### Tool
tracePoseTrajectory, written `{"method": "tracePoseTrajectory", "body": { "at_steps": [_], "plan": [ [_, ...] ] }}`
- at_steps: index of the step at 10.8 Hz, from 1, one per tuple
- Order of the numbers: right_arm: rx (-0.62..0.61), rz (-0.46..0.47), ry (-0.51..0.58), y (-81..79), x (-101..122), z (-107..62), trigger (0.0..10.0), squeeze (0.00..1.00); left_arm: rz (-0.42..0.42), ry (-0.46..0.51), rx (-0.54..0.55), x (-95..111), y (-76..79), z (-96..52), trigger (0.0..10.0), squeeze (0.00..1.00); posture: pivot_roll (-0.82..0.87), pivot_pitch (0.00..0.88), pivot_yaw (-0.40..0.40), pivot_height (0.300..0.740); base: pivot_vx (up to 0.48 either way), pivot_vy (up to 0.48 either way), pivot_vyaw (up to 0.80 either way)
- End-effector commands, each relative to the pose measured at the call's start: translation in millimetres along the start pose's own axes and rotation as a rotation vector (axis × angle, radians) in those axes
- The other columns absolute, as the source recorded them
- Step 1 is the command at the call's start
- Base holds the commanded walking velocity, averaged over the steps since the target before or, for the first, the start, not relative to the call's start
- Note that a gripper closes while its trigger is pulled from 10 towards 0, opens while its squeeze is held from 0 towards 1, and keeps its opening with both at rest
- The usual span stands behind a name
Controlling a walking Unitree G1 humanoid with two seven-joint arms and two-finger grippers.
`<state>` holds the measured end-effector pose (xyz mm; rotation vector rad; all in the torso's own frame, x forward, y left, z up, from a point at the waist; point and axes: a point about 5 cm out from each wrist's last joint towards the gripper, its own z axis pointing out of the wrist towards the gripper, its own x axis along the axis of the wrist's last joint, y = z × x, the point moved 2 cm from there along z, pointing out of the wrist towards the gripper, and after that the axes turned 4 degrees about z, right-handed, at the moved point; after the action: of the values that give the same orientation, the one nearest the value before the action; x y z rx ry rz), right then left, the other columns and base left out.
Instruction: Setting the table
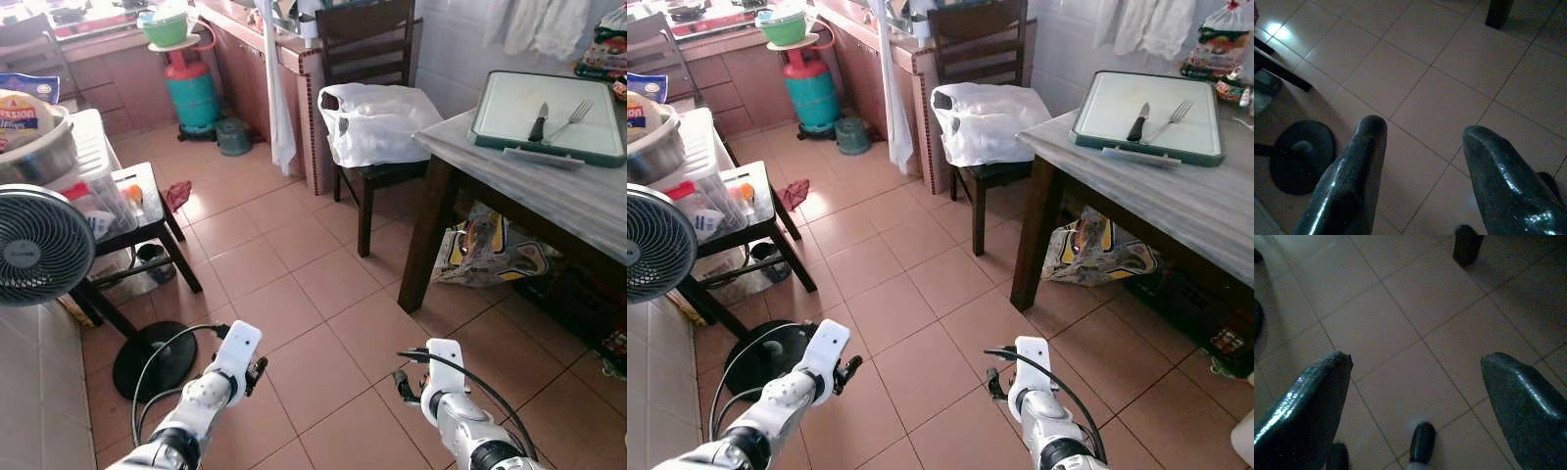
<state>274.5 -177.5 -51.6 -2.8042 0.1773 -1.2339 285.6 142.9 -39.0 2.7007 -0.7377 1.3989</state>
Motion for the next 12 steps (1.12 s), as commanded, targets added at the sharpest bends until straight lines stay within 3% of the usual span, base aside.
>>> {"method": "tracePoseTrajectory", "body": {
  "at_steps": [1,5,6,7,8,10,11,12],
  "plan": [
    [0.043,-0.010,0.062,-6.4,14.9,1.5,10.0,0.00,-0.026,0.036,0.048,3.5,-14.8,-2.5,10.0,0.00,0.08,0.000,0.042,0.740,0.000,0.000,0.00],
    [0.179,-0.047,0.250,-15.6,57.0,-2.4,10.0,0.00,-0.070,0.178,0.104,17.2,-38.8,-11.2,10.0,0.00,0.06,0.015,0.016,0.740,0.000,0.000,0.00],
    [0.255,-0.105,0.308,-21.8,65.9,-9.9,10.0,0.00,-0.068,0.236,0.095,19.4,-46.3,-21.1,10.0,0.00,0.06,0.023,-0.002,0.740,0.000,0.000,0.00],
    [0.316,-0.134,0.333,-27.0,70.0,-19.5,10.0,0.00,-0.040,0.343,0.095,36.3,-46.8,-38.0,10.0,0.00,0.07,0.031,-0.015,0.740,0.000,0.000,0.00],
    [0.384,-0.188,0.363,-33.9,77.1,-34.1,10.0,0.00,-0.019,0.443,0.103,53.5,-41.7,-64.1,10.0,0.00,0.08,0.032,-0.015,0.740,0.000,0.000,0.00],
    [0.431,-0.242,0.388,-38.6,85.3,-49.9,10.0,0.00,-0.024,0.523,0.132,68.8,-38.4,-80.5,10.0,0.00,0.09,0.026,0.025,0.740,0.000,0.000,0.00],
    [0.438,-0.313,0.419,-39.9,89.7,-63.0,10.0,0.00,-0.059,0.546,0.201,74.5,-44.6,-86.5,10.0,0.00,0.09,0.021,0.050,0.740,0.000,0.000,0.00],
    [0.382,-0.305,0.490,-32.8,100.5,-72.7,10.0,0.00,-0.029,0.572,0.271,79.0,-48.7,-96.6,10.0,0.00,0.09,0.016,0.062,0.740,0.000,0.000,0.00]
  ]
}}
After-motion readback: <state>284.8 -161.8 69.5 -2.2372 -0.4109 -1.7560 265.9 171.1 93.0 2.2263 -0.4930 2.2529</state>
